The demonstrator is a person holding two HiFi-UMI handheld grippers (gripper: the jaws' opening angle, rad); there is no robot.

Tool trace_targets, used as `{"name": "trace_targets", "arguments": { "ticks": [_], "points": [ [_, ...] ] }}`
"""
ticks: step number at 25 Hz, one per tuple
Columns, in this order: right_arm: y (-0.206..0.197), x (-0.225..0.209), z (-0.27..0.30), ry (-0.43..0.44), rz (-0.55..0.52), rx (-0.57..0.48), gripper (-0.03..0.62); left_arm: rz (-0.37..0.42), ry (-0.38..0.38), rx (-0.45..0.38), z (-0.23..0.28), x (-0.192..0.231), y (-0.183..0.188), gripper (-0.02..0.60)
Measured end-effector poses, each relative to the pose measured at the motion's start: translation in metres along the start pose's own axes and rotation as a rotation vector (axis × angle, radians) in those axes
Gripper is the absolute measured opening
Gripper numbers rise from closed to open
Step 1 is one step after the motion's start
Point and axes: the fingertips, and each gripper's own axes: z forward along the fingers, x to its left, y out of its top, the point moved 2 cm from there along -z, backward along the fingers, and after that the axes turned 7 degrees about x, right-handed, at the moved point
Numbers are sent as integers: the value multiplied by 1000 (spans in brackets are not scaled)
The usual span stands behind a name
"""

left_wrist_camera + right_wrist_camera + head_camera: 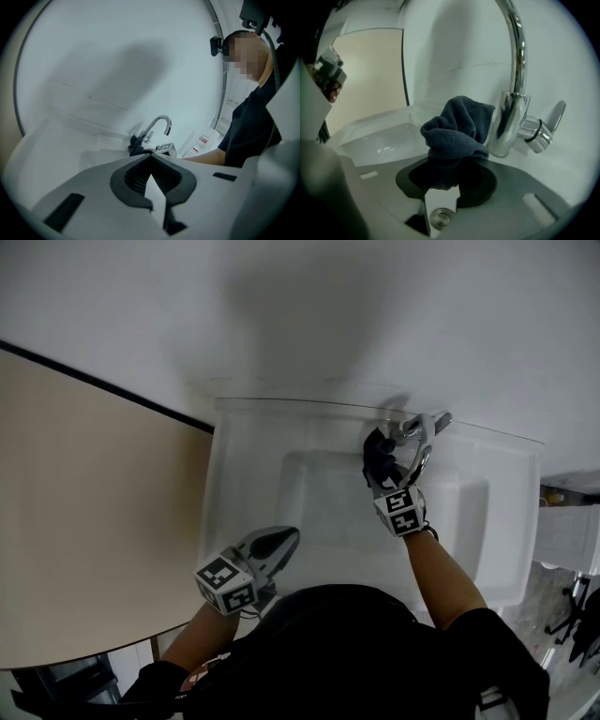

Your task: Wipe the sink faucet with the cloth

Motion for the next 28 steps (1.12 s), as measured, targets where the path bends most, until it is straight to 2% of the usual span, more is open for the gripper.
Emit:
{"name": "trace_targets", "arguments": {
  "ticks": [3, 9, 12, 15, 18, 22, 25, 28],
  "points": [
    [3, -11, 7, -120, -31, 21, 107, -6, -14, -11, -6, 9, 4, 0],
    [14, 16, 8, -175, -3, 83, 107, -8, -74, -11, -28, 35, 6, 0],
    [23, 10, 6, -232, 123, 46, 107, 7, -108, -2, -43, 50, 8, 0],
    [42, -6, -3, -290, 288, -46, 107, 16, -134, 7, -57, 61, 10, 0],
    [61, -18, -9, -359, 359, -137, 107, 20, -150, 17, -69, 70, 9, 0],
    [49, -42, -5, -440, 497, -157, 107, 24, -157, 33, -78, 82, 4, 0],
    [33, -53, 1, -442, 589, -138, 107, 22, -158, 43, -82, 87, 2, 0],
    [14, -56, 11, -407, 699, -121, 106, 15, -152, 42, -87, 92, 0, 0]
  ]
}}
